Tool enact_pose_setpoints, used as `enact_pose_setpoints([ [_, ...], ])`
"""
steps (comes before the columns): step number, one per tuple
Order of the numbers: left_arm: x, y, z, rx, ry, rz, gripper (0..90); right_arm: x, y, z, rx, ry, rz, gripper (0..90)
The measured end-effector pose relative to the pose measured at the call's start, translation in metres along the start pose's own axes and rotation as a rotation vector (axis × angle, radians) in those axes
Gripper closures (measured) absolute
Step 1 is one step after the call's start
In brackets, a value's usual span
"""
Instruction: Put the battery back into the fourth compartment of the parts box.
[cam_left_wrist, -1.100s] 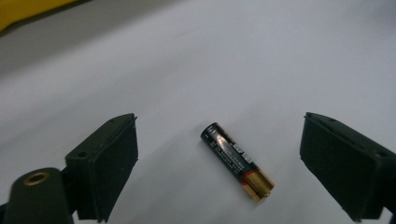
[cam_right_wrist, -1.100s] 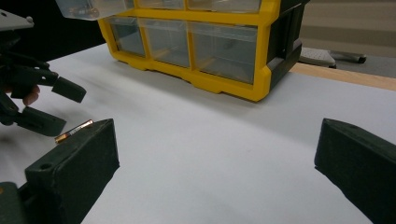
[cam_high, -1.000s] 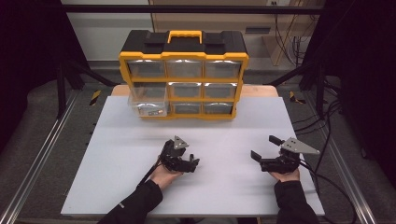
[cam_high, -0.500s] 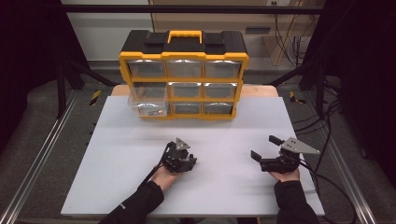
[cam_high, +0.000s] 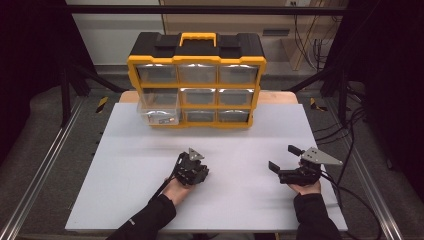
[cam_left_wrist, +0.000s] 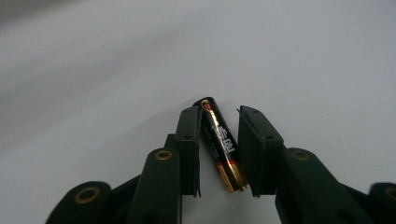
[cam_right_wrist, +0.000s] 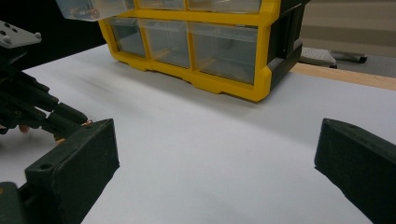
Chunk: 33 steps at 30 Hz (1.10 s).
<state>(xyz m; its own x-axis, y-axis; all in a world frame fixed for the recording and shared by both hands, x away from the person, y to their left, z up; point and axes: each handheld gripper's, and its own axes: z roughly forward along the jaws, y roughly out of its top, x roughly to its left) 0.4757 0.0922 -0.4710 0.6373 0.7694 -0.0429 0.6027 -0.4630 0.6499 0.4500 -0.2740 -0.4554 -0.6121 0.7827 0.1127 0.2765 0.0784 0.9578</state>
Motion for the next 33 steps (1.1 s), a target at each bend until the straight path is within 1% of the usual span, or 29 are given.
enact_pose_setpoints([
  [5,-0.001,0.000,0.000,0.008,0.005,0.003,73.6,0.000,0.000,0.000,-0.003,-0.001,0.001,0.2],
  [8,-0.001,0.000,0.001,0.008,0.003,-0.003,75.4,0.000,0.000,0.000,-0.003,0.000,0.002,0.2],
  [13,0.000,0.001,0.000,0.013,0.000,0.014,76.0,0.000,0.000,0.000,-0.002,0.001,0.002,0.2],
  [15,0.001,0.001,-0.001,0.010,-0.007,0.017,76.0,0.000,0.000,0.000,-0.003,0.001,0.002,0.2],
  [16,0.001,0.001,-0.001,0.005,-0.010,0.011,76.0,0.000,0.000,0.000,-0.003,0.001,0.002,0.2],
  [17,0.001,0.001,-0.002,0.003,-0.010,0.017,76.0,0.000,0.000,0.000,-0.004,0.000,-0.001,0.2],
  [21,0.004,0.004,-0.011,-0.029,-0.022,0.008,76.1,0.000,0.000,0.000,-0.003,0.001,0.001,0.2],
  [26,0.009,0.008,-0.026,-0.073,-0.032,0.000,76.1,0.000,0.000,0.000,-0.007,0.001,0.002,0.2],
  [33,0.020,0.014,-0.049,-0.133,-0.042,-0.012,76.0,0.000,0.000,0.000,-0.005,0.001,0.002,0.2],
])
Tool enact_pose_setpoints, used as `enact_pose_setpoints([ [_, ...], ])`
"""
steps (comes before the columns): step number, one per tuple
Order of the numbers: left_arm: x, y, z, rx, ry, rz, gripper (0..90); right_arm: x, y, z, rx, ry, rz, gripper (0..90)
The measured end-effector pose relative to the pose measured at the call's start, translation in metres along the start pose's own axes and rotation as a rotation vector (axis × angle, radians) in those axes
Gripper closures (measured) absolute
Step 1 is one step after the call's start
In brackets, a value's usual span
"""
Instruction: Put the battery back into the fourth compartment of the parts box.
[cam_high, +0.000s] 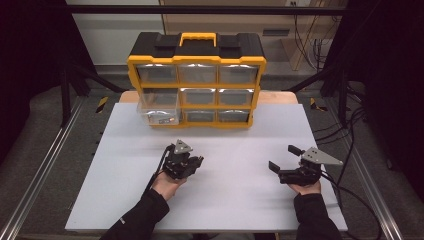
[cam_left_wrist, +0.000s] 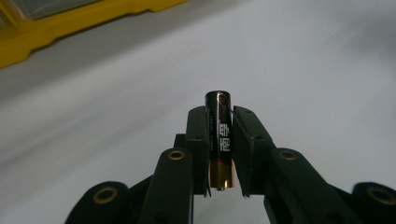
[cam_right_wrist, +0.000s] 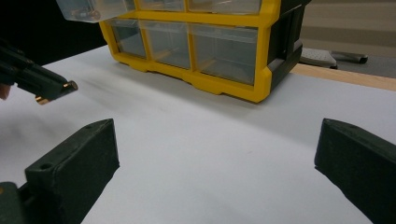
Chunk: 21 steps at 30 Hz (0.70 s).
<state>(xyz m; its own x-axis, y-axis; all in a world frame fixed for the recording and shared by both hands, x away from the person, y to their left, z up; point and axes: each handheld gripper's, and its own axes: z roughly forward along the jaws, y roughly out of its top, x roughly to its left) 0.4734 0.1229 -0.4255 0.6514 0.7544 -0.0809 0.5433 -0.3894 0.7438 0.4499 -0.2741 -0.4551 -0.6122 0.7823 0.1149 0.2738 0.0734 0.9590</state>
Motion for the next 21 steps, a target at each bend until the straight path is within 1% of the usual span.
enact_pose_setpoints([
  [9,0.012,0.011,-0.027,-0.066,0.003,-0.006,76.0,0.000,0.000,0.000,-0.001,0.000,-0.002,0.2],
  [11,0.016,0.014,-0.035,-0.087,-0.003,-0.017,76.0,0.000,0.000,0.000,-0.001,0.001,-0.002,0.2],
  [14,0.020,0.018,-0.045,-0.114,-0.001,-0.023,76.0,0.000,0.000,0.000,0.001,0.001,-0.001,0.2],
  [21,0.031,0.031,-0.067,-0.168,0.009,-0.021,76.0,0.000,0.000,0.000,0.006,0.000,0.000,0.2],
])
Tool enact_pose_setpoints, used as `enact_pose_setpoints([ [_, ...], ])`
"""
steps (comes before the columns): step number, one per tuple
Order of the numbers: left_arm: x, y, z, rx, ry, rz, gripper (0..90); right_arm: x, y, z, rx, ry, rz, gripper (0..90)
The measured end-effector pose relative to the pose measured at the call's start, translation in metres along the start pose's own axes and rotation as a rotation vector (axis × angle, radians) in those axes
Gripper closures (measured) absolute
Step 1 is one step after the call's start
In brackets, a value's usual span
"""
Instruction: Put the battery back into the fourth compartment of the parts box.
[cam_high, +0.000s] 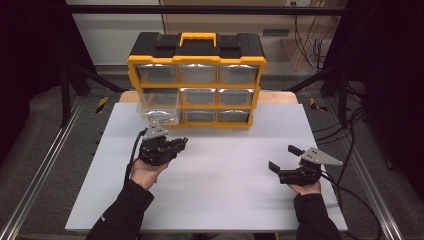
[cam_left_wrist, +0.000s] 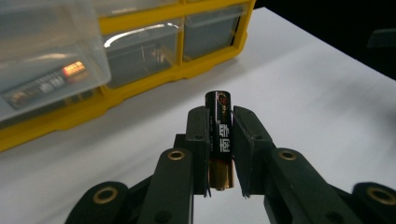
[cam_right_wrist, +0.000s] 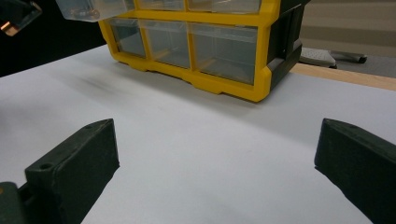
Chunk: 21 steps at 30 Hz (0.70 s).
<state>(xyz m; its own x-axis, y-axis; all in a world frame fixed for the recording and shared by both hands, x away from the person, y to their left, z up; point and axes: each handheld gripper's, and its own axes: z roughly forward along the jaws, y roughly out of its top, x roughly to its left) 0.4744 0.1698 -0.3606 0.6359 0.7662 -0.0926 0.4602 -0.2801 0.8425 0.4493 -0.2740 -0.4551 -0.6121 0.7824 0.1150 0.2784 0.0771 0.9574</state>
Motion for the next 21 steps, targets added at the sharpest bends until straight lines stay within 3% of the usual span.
enact_pose_setpoints([
  [12,0.015,0.033,-0.023,-0.069,0.032,0.031,76.0,0.000,0.000,0.000,-0.001,0.000,-0.002,0.2],
  [21,0.028,0.056,-0.027,-0.084,0.069,0.030,76.0,0.000,0.000,0.000,-0.001,-0.002,0.000,0.2],
])
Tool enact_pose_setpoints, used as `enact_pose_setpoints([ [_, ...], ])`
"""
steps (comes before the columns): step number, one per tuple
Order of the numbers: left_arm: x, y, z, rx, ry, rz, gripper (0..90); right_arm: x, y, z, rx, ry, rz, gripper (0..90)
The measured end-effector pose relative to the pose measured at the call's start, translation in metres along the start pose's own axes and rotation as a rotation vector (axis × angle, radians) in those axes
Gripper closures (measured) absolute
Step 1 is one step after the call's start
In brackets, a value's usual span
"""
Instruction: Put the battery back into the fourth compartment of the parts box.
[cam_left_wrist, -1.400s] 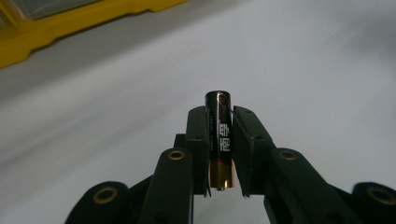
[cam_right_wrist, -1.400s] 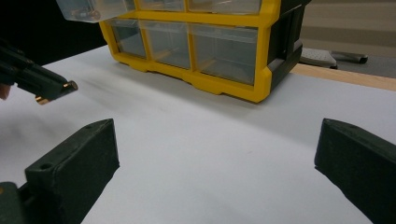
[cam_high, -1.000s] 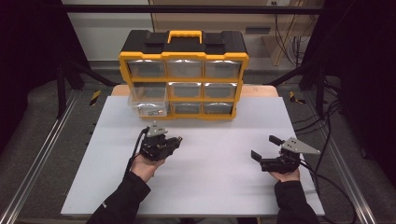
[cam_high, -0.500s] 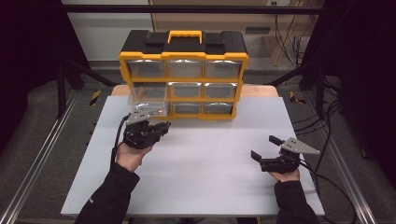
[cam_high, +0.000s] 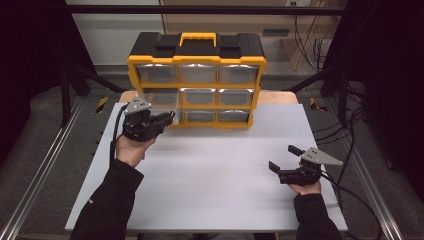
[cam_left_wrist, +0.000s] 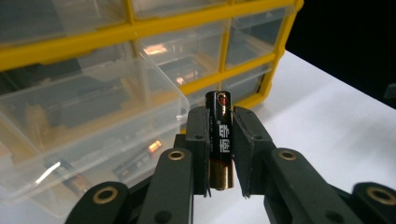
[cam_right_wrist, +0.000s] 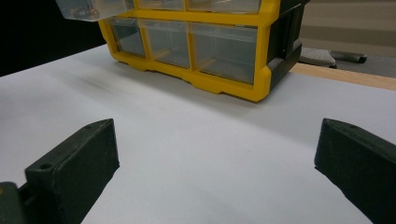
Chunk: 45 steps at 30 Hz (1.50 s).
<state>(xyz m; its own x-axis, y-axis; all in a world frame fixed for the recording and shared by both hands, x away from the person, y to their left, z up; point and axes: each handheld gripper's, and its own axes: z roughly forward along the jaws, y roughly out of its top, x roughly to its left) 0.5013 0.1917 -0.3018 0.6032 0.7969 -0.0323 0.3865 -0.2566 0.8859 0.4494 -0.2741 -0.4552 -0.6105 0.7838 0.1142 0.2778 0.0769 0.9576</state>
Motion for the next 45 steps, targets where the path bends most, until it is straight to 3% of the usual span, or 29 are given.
enact_pose_setpoints([
  [7,0.013,0.014,0.000,-0.010,0.009,-0.009,76.0,0.000,0.000,0.000,-0.001,0.001,-0.002,0.2],
  [18,0.034,0.031,0.011,0.004,0.073,-0.021,76.0,0.000,0.000,0.000,0.002,0.001,-0.003,0.2],
  [25,0.046,0.038,0.020,0.018,0.113,0.002,76.0,0.000,0.000,0.001,0.003,0.004,-0.001,0.2],
  [31,0.052,0.038,0.028,0.019,0.123,0.007,76.0,0.000,0.000,0.001,0.005,0.004,-0.006,0.2],
  [45,0.064,0.022,0.044,0.086,0.143,-0.006,76.0,0.000,0.000,0.001,0.003,0.005,-0.002,0.2],
])
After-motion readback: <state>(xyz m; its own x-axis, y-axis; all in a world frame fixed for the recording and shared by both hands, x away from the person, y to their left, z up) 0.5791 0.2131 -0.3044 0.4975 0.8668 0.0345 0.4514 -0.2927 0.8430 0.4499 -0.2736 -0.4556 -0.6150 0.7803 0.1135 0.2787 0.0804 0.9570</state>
